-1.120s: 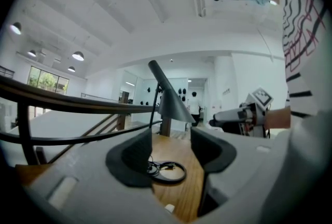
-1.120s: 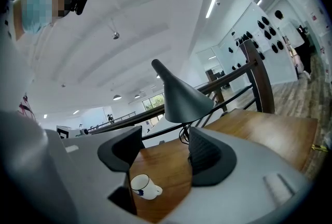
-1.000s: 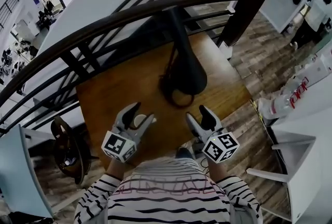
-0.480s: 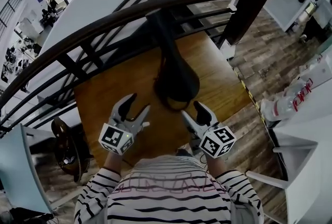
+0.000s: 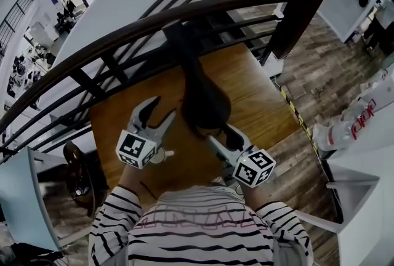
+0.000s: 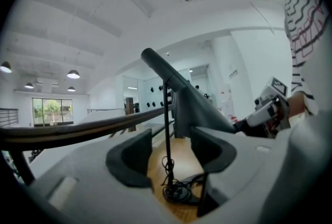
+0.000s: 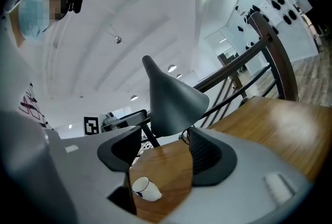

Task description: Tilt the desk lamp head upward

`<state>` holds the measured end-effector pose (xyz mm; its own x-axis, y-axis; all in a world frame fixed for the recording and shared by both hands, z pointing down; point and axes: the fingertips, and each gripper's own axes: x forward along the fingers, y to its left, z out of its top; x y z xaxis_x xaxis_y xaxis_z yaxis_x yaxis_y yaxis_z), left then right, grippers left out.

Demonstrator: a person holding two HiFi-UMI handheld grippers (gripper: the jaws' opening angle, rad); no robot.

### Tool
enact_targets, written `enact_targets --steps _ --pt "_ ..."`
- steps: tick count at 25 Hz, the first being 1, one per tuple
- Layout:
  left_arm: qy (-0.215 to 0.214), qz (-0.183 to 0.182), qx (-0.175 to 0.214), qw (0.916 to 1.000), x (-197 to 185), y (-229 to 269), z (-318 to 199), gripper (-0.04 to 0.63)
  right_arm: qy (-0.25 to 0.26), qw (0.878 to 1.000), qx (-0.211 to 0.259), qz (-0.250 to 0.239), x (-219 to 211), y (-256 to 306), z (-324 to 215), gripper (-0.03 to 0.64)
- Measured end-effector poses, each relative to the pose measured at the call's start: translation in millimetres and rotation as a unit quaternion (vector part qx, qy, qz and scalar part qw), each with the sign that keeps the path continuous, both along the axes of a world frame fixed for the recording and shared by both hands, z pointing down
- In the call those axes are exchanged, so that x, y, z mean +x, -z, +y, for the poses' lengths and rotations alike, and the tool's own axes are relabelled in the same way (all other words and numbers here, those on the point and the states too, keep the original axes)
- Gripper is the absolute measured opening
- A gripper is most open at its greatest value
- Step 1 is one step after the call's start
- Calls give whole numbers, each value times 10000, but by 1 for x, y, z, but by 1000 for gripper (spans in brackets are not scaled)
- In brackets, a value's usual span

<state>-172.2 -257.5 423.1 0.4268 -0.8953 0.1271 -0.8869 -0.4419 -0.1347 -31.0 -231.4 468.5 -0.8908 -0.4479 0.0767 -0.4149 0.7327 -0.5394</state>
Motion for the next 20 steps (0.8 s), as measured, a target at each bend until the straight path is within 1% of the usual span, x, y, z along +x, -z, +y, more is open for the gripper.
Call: enact_targets --steps 5,9,13,16,20 --pt "-29 -345 -124 9993 -3 -12 -24 229 -3 9999 -105 -126 4 -5 -5 276" --pt "-213 -601 -252 9976 3 -24 -40 229 -13 9996 -141 -256 8 -3 -7 276" --pt "-513 -684 -310 9959 11 -36 -53 229 42 9993 -132 -339 9 0 -4 276" --pt "-651 -719 -462 9942 14 -48 -63 229 26 9993 -129 -361 10 -1 -5 276" --pt "-826 -655 -640 9924 18 -62 -70 229 -22 9993 -125 -363 11 1 -4 276"
